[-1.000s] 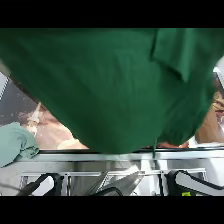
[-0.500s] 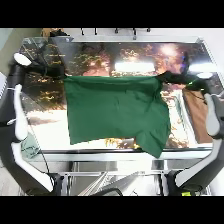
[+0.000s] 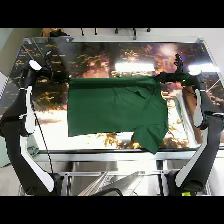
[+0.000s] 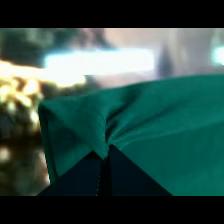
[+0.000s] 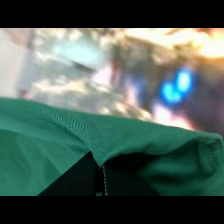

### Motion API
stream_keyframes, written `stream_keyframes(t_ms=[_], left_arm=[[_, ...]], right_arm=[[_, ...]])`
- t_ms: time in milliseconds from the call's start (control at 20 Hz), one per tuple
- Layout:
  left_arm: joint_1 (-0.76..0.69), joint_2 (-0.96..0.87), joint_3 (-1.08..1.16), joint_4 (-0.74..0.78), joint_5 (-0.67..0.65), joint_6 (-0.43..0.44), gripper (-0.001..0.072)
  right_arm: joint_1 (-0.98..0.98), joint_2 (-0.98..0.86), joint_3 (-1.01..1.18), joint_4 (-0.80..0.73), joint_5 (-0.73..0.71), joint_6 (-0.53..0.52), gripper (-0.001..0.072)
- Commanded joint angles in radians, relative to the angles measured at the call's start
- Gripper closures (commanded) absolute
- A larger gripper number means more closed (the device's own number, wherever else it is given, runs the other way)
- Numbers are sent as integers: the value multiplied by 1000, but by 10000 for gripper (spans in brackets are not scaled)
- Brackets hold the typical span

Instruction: Fold the shirts.

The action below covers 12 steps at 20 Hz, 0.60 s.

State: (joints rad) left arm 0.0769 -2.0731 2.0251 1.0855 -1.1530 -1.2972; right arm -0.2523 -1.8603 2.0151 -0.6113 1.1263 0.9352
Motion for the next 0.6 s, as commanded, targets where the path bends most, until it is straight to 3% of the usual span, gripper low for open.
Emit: stream_keyframes(t_ms=[0,150,450,500,550], left_arm=[[-33,-18,-9,76,-59,-27,692],[-65,-55,-9,121,-76,-47,692],[-92,-92,-9,117,-42,-51,687],[-92,-92,3,107,-47,-52,684],[-92,-92,25,80,-61,-52,424]], right_arm=[[5,-4,27,-195,34,40,691],[18,-6,27,-304,34,53,690],[34,-10,27,-296,26,45,687],[34,-7,27,-279,26,45,624],[34,2,27,-261,26,45,436]])
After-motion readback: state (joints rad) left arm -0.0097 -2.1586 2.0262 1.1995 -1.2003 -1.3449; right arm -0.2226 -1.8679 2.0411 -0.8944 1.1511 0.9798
